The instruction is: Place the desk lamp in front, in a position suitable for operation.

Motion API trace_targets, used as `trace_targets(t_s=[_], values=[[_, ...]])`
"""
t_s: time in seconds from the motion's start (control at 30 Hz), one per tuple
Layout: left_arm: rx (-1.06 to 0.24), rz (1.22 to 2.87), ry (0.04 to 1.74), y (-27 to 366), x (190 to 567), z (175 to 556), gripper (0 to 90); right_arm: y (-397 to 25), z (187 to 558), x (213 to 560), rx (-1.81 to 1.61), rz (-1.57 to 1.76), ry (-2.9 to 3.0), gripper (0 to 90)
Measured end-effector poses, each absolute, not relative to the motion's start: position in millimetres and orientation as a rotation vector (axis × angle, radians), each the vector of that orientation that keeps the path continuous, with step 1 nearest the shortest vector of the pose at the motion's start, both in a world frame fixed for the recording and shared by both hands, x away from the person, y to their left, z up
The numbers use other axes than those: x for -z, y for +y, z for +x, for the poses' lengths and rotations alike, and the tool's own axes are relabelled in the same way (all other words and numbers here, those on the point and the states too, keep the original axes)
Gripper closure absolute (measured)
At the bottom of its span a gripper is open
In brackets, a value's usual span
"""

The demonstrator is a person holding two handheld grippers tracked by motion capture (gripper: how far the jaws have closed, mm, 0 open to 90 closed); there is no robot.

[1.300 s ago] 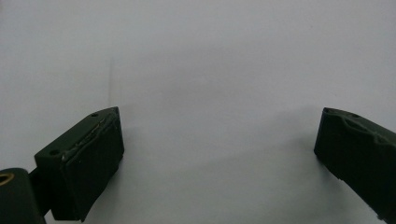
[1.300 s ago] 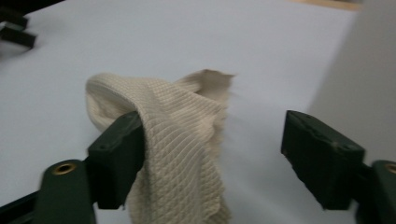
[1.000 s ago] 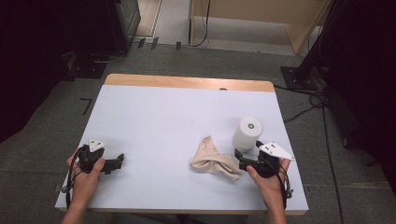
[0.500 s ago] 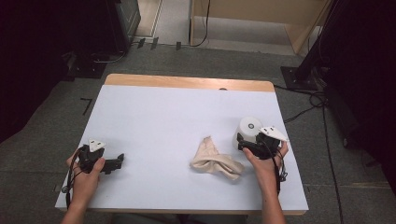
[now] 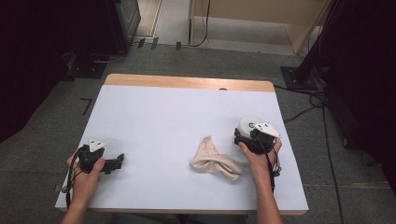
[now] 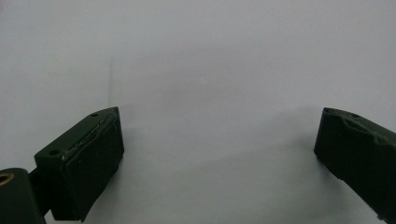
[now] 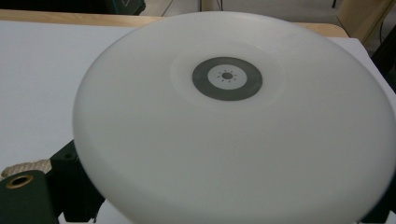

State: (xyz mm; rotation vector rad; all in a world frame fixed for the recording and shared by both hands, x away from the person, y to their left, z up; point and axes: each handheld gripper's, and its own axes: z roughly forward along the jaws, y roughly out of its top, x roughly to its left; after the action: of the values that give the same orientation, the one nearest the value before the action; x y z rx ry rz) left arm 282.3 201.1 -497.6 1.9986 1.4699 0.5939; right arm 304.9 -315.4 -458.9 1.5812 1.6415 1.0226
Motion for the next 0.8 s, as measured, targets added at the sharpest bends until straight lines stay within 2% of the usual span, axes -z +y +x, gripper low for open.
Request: trace_targets(t_s=[0.4, 0.8], values=[[-0.597, 2.001, 1.467, 201, 498, 282, 1.3, -286, 307, 437, -1.105, 1.546, 1.651, 8.1], [-0.598, 2.004, 1.467, 201, 498, 283, 1.1, -217, 311, 421, -1.196, 1.444, 1.786, 8.1]])
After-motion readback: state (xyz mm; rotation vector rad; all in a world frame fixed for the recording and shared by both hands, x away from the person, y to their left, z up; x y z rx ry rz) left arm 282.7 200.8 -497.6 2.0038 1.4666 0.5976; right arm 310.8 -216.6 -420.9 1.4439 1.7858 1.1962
